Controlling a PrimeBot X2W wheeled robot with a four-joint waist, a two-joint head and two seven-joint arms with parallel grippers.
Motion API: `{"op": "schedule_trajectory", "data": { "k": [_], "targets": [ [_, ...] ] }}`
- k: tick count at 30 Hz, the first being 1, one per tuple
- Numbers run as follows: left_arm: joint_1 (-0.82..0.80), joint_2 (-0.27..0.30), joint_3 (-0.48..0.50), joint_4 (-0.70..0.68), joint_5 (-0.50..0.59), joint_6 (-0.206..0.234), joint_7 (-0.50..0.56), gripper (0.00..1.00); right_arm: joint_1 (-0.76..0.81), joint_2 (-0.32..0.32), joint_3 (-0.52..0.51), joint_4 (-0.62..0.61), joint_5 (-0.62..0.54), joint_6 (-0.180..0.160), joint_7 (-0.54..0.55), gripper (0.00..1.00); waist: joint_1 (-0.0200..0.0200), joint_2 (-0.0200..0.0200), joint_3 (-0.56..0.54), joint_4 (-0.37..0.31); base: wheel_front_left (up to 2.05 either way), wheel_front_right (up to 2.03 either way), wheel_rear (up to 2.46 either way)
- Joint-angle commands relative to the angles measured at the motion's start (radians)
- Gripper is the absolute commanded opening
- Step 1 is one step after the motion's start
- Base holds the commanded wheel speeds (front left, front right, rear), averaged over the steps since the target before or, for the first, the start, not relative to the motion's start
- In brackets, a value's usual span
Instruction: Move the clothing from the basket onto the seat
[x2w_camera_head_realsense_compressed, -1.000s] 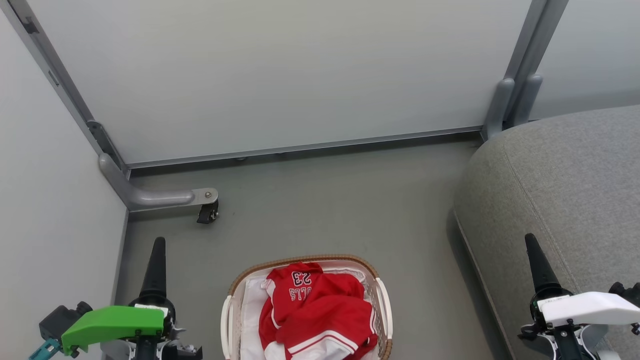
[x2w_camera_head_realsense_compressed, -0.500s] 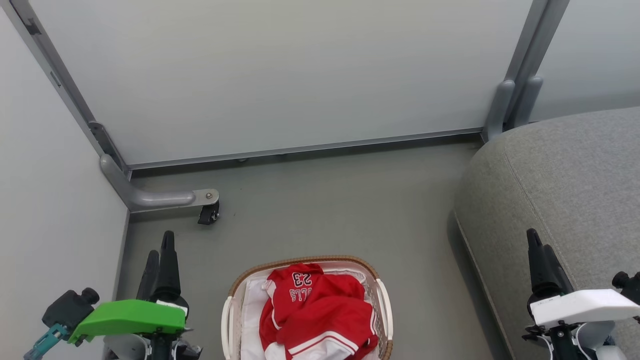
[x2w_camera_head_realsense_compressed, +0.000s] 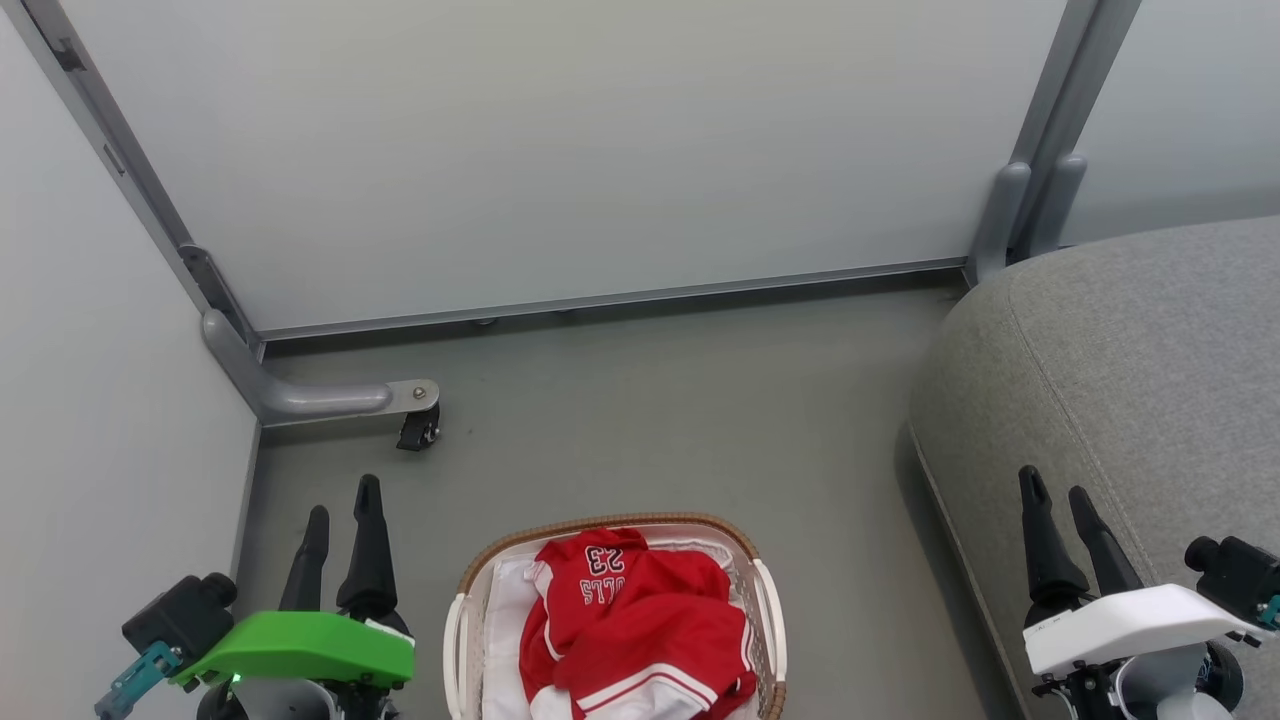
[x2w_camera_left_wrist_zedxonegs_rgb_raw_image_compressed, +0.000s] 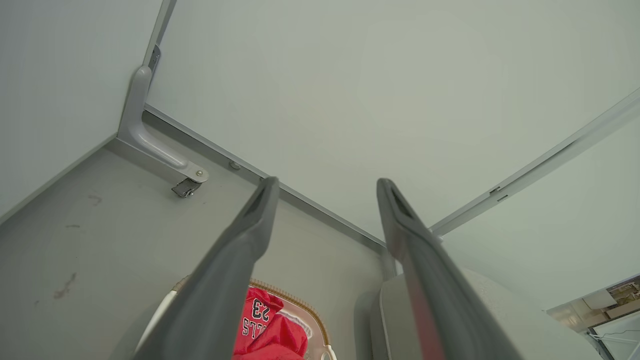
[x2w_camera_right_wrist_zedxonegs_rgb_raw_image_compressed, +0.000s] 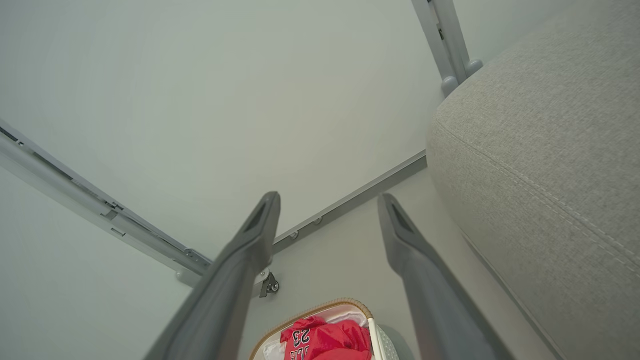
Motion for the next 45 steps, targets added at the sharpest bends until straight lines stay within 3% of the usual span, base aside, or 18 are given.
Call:
{"op": "schedule_trajectory", "data": {
  "k": [1,14,45],
  "targets": [
    [0.001,0.006,-0.006,-0.007,0.033,0.002,-0.010,1.00,0.005,-0.007,0.002,-0.012,-0.036,0.000,-0.014,1.00,0.0000,0.0000,0.000,0.000,0.00,0.00,0.00],
    [0.020,0.008,-0.016,0.028,0.193,0.006,-0.045,1.00,0.015,-0.009,0.023,0.011,-0.189,0.000,-0.048,1.00,0.0000,0.0000,0.000,0.001,0.00,0.00,0.00],
    [0.038,0.010,-0.043,0.095,0.429,0.010,-0.115,1.00,0.034,-0.012,0.051,0.035,-0.489,0.000,-0.119,1.00,0.0000,0.0000,-0.005,0.007,0.00,0.00,0.00]
  ]
}}
